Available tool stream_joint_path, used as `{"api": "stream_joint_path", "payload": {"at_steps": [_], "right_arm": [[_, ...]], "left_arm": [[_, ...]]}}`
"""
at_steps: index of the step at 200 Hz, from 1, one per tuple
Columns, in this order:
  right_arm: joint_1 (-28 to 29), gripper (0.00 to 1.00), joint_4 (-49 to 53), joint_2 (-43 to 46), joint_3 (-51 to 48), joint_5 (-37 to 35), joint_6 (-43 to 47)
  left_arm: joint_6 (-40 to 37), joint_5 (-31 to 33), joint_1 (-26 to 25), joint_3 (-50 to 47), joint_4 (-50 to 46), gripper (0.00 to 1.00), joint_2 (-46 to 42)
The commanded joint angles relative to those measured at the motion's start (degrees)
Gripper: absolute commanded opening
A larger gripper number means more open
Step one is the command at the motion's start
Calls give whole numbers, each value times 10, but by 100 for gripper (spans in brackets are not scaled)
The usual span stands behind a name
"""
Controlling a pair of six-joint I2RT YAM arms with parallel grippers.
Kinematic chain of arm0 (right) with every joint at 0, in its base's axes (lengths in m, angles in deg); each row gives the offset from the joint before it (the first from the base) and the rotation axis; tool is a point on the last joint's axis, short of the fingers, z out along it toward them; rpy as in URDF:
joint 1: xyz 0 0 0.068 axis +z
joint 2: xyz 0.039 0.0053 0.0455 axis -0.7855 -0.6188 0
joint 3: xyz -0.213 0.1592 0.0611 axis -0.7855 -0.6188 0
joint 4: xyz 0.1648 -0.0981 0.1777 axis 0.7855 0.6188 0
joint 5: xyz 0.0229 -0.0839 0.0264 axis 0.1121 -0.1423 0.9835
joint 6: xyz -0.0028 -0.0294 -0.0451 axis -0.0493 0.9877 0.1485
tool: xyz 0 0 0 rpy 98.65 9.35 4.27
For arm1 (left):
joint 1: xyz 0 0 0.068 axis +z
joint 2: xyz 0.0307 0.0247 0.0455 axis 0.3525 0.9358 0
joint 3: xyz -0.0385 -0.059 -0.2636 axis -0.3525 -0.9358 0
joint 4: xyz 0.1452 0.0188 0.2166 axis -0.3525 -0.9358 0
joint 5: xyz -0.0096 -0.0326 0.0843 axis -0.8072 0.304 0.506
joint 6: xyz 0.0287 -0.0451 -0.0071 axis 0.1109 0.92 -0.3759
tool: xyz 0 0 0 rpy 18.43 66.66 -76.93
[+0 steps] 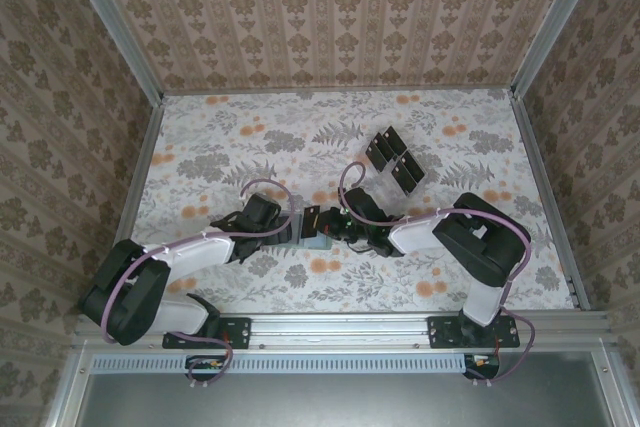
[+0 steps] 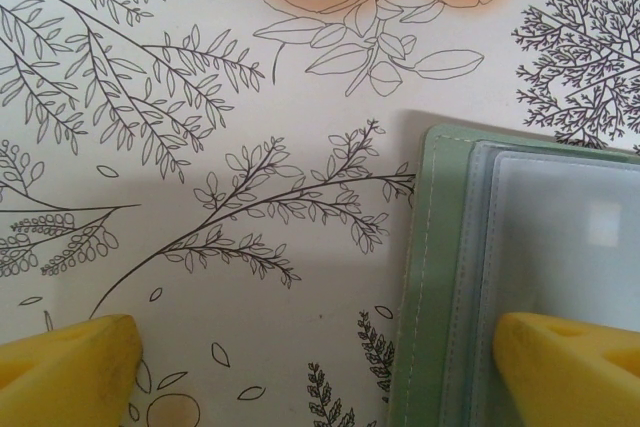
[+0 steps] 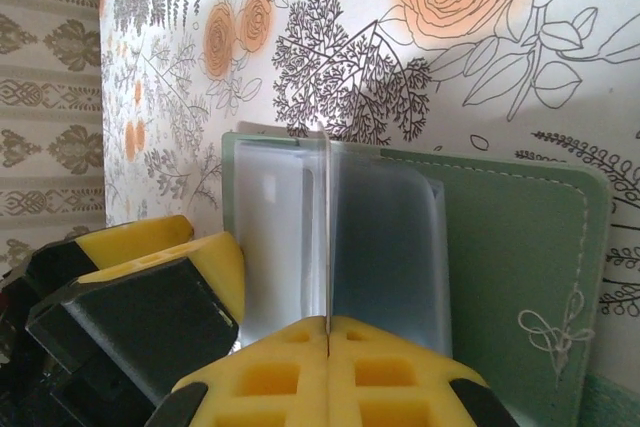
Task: Put the credit cards into the card holder
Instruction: Insert the credit card into the card slot.
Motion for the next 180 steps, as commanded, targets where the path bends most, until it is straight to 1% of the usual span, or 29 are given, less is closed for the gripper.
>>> {"api": "stream_joint_path", "payload": {"at_steps": [1, 49, 180], "right_arm": [[4, 0, -24, -2, -11, 0, -7], [5, 0, -34, 12, -27, -9, -9], [13, 0, -70, -10, -25, -2, -27]], "left_arm": [[3, 9, 4, -15, -35, 100, 3], [3, 9, 4, -15, -35, 100, 4], [3, 9, 4, -16, -36, 100, 6]]}}
